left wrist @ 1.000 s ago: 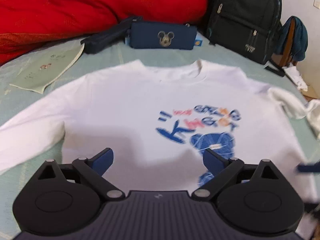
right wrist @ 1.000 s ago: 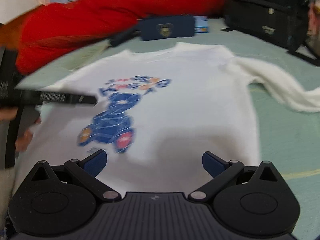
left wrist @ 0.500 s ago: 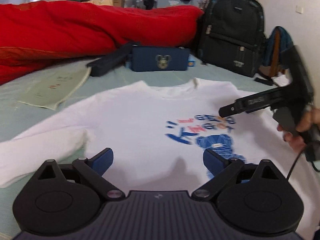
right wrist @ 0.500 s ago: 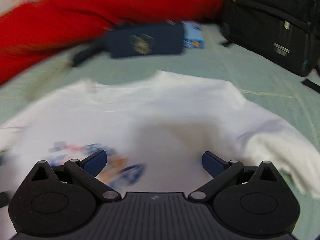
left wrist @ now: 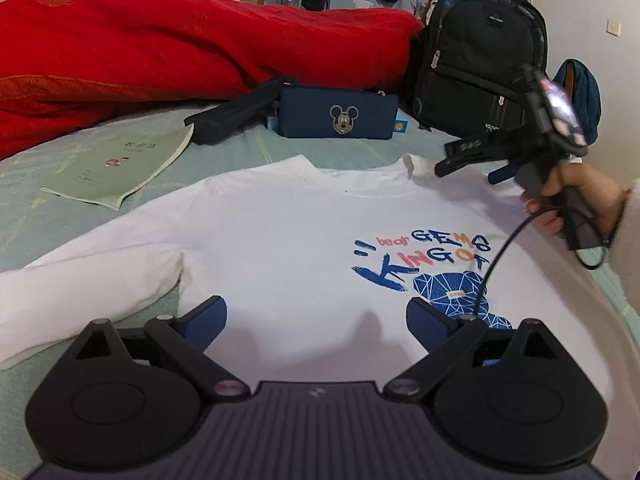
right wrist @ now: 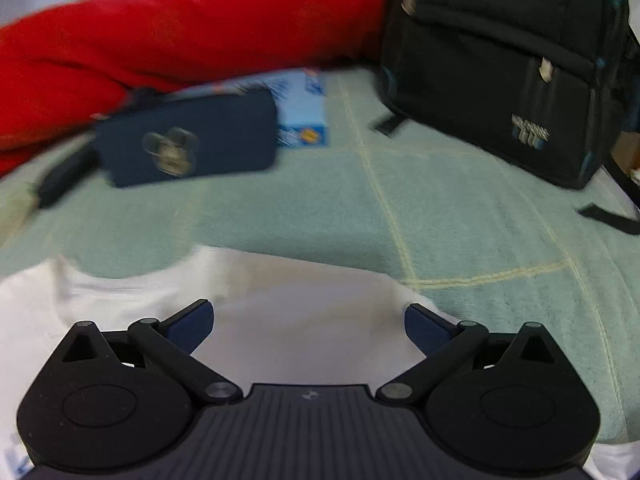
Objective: Fold clothes
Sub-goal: 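Move the right gripper across the sweatshirt toward the crumpled sleeve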
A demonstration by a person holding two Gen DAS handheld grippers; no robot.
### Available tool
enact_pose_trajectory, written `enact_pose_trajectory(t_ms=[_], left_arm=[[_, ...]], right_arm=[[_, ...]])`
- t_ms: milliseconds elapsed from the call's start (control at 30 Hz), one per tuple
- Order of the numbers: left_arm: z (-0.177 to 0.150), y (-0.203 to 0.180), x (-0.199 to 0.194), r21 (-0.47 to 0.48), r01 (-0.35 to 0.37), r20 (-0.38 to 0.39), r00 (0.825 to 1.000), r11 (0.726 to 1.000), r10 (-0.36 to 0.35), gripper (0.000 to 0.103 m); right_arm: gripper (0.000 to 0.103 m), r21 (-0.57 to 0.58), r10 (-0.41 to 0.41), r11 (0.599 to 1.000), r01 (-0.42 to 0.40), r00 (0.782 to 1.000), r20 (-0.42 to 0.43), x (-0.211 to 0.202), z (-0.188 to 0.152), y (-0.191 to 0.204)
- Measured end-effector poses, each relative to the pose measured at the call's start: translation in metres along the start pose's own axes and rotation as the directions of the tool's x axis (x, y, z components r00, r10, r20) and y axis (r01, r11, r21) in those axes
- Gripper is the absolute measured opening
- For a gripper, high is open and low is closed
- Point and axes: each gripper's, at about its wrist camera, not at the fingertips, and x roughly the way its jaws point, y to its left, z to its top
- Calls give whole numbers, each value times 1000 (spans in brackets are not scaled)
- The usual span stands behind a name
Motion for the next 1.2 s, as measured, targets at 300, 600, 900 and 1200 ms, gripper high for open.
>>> enact_pose_trajectory(t_ms=[300, 600, 900, 1200], left_arm=[[1, -1, 5, 0, -1, -5, 1000, 1000, 1, 96], [0, 0, 6, -12, 14, -3, 1000, 1000, -14, 96], [-1, -4, 11, 2, 16, -19, 1000, 1000, -16, 96], [-3, -4, 19, 0, 9, -43, 999, 1000, -9, 96]], right_arm=[[103, -196, 33, 980, -38, 999, -30, 28, -22, 45], [103, -217, 51, 975, -55, 998, -23, -17, -18, 42], [103, -272, 152, 947, -172, 984, -92, -51, -92, 29], [103, -171, 99, 980, -106, 994, -45, -17, -52, 30]])
